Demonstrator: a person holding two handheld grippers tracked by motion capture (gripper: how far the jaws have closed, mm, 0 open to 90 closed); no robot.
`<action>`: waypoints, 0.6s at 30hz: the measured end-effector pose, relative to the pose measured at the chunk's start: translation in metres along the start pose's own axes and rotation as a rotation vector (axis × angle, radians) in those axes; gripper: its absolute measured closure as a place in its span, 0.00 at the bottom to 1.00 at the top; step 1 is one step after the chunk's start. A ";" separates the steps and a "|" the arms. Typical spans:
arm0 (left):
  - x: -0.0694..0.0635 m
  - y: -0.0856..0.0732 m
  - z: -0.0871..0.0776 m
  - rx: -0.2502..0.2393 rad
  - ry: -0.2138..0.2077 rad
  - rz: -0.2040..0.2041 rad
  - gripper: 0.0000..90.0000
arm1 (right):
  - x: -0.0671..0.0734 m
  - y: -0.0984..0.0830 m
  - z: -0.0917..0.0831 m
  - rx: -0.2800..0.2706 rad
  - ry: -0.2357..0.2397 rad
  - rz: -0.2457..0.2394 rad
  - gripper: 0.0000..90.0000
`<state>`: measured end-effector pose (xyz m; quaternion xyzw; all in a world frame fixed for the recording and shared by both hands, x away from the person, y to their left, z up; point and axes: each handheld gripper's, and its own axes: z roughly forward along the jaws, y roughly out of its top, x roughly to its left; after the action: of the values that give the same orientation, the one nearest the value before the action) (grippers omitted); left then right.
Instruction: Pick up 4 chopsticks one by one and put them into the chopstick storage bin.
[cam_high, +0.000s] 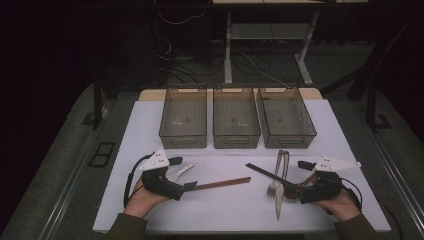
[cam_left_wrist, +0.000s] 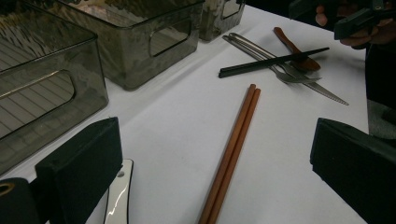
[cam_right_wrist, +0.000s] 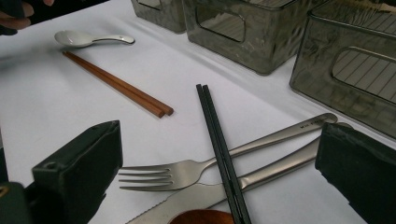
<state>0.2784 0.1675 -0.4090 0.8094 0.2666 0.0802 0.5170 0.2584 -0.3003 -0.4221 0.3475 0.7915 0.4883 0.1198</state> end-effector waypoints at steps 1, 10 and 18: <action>0.001 0.000 0.000 0.001 0.000 -0.003 0.02 | 0.000 0.000 0.000 -0.002 0.001 0.001 0.01; 0.003 0.003 0.000 -0.008 -0.011 -0.003 0.06 | 0.000 0.001 0.001 -0.002 -0.001 -0.001 0.01; 0.004 0.008 0.006 -0.006 -0.021 0.000 0.15 | 0.000 0.001 0.001 -0.004 -0.001 0.006 0.01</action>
<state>0.2866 0.1620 -0.4047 0.8086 0.2611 0.0724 0.5223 0.2591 -0.2991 -0.4215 0.3499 0.7894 0.4900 0.1195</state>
